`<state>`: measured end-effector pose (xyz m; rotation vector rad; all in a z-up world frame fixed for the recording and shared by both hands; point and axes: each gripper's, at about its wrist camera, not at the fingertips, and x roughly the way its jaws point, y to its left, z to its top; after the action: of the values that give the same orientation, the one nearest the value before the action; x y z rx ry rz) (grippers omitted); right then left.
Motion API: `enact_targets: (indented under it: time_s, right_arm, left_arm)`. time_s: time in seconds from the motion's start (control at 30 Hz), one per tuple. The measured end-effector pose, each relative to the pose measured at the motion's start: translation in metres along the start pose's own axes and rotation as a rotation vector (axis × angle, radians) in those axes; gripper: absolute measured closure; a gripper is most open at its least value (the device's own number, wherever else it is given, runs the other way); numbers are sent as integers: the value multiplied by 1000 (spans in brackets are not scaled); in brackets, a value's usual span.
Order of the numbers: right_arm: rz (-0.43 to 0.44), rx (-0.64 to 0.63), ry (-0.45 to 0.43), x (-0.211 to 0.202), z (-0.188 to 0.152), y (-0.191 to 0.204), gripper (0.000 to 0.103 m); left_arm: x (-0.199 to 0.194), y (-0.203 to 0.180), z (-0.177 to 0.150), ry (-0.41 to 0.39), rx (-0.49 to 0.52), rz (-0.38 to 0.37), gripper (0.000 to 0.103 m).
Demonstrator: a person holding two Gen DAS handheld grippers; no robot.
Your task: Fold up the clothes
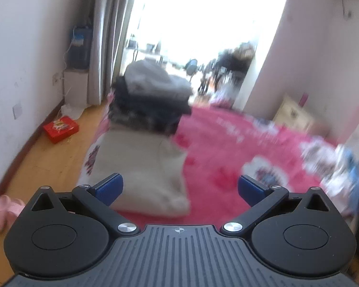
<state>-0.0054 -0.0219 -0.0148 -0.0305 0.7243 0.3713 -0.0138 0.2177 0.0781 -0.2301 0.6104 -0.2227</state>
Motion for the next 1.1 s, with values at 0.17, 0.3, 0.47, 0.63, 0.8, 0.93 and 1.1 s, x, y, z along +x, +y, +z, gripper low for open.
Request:
enact_targets:
  time_s: [0.17,0.3,0.47,0.63,0.8,0.93,1.1]
  right_arm:
    - [-10,-12,-93,-45,7,1,6]
    - [1,6,-132,-63,10,-1,2]
    - [-30,20,-113,-62,4,-4,1]
    - [-72,21,-80,-55,-7,-9,0]
    - [-133,0,-61,-45,-18,-11,0]
    - [-198,6,-51,-41,-24,-15,0]
    - [-242,14,-45,-42,-28,-18,0]
  left_arm:
    - [-36,-19,19,-70,-37,-89,0]
    - [-41,-42,14,-34,-51,-154,0]
    - [-7,-63,-26,50,-55,-2,0]
    - [23,-72,-53,99,-19,163,0]
    - [29,-77,-62,80,-9,310,0]
    - [34,-83,-68,49,16,370,0]
    - [48,-82,-72,92,26,347,0]
